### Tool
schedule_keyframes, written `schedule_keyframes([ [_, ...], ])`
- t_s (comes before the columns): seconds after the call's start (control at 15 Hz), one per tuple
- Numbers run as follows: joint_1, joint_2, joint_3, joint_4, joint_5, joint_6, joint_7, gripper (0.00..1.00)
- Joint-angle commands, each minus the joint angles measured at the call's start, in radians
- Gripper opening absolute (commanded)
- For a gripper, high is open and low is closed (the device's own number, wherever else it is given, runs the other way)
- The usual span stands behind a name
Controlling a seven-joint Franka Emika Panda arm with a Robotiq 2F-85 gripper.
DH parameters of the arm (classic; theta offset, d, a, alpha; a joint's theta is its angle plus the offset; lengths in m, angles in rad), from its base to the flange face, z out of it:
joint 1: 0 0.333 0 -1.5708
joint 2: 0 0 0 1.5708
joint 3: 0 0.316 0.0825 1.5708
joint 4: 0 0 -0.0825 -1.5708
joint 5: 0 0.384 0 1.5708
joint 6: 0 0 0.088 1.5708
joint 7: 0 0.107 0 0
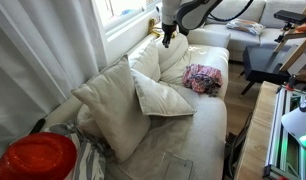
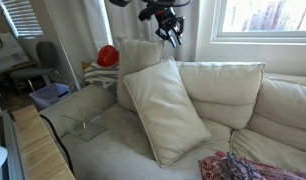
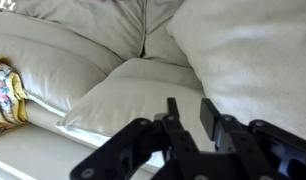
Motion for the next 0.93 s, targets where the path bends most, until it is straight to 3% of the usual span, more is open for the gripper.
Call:
schedule_keyframes([
  [0.0, -0.032, -0.021, 0.083, -0.023, 0.162, -0.012, -0.055, 0.63],
  [0.07, -0.040, -0.015, 0.114, -0.016, 0.222, -0.019, -0.084, 0.70],
  [0.13, -0.009, -0.003, 0.090, -0.001, 0.185, -0.019, -0.039, 0.78],
  [0.2, -0.011, -0.001, 0.076, -0.002, 0.164, 0.002, -0.044, 0.60],
  [0.33, -0.002, -0.002, 0.086, -0.001, 0.170, 0.001, -0.040, 0.76],
  [0.4, -0.001, -0.002, 0.086, -0.001, 0.171, 0.001, -0.040, 0.79],
  [0.47, -0.002, -0.001, 0.086, -0.001, 0.171, 0.001, -0.040, 0.95],
  [0.6, -0.016, 0.019, 0.121, 0.000, 0.225, 0.024, -0.076, 1.00],
  [0.87, -0.028, 0.127, 0.236, 0.039, 0.424, 0.052, -0.129, 1.00],
])
